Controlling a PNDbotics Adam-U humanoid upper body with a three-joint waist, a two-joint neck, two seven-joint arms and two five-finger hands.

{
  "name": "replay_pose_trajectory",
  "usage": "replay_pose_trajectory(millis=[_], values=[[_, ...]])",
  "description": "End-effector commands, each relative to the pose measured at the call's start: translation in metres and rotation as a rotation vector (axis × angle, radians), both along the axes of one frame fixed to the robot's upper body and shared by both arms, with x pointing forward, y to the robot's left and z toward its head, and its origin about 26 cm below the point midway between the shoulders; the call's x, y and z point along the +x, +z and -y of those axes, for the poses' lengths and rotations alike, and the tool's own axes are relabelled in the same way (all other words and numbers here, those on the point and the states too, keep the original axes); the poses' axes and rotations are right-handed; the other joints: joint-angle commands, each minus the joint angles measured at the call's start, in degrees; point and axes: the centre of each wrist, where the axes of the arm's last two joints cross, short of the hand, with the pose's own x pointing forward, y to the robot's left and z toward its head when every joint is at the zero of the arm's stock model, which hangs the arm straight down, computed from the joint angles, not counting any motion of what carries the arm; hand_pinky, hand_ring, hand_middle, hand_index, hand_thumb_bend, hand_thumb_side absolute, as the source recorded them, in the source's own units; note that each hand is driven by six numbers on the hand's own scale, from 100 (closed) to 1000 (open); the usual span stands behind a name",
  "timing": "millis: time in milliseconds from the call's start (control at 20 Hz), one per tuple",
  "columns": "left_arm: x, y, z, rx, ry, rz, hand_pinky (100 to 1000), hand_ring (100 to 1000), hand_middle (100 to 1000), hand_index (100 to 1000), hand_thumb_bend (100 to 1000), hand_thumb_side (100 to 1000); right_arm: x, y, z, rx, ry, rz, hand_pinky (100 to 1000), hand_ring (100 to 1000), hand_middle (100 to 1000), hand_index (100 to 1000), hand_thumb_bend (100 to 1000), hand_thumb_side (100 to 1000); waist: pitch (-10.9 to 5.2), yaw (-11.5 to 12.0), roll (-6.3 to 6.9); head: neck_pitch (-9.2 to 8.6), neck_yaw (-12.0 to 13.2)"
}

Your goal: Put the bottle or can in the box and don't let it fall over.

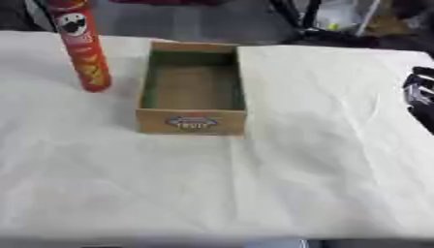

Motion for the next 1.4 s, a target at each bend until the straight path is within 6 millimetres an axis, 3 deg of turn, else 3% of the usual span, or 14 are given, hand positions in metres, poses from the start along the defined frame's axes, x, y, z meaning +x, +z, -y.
replay_pose_trajectory(millis=[50,350,650,900,1400], values=[[0.002,0.008,0.0,0.019,-0.008,0.018,858,816,860,956,418,682,0.0,0.013,0.003,-0.017,0.005,0.036,803,821,794,1000,100,387,-0.79,-0.1,0.29,0.32,0.0],[0.002,0.008,-0.001,0.018,-0.005,0.015,859,819,862,955,433,683,0.0,0.013,0.003,-0.018,0.004,0.036,803,822,795,1000,100,389,-0.85,-0.2,0.39,0.32,0.1],[0.012,0.006,-0.005,0.052,0.066,-0.098,863,827,870,947,564,706,0.0,0.012,0.004,-0.016,0.002,0.035,803,823,796,1000,100,391,-0.98,-0.6,0.53,0.32,0.3],[0.034,0.009,-0.002,0.105,0.123,-0.17,867,832,879,953,643,720,0.0,0.011,0.002,-0.015,0.008,0.03,803,823,796,1000,100,393,-0.98,-1.0,0.52,0.32,0.5],[0.094,0.035,0.005,0.146,0.205,-0.186,866,830,876,947,622,680,0.0,0.007,-0.001,-0.009,0.029,0.017,803,824,797,1000,100,398,-0.91,-2.1,0.34,0.32,1.3]])
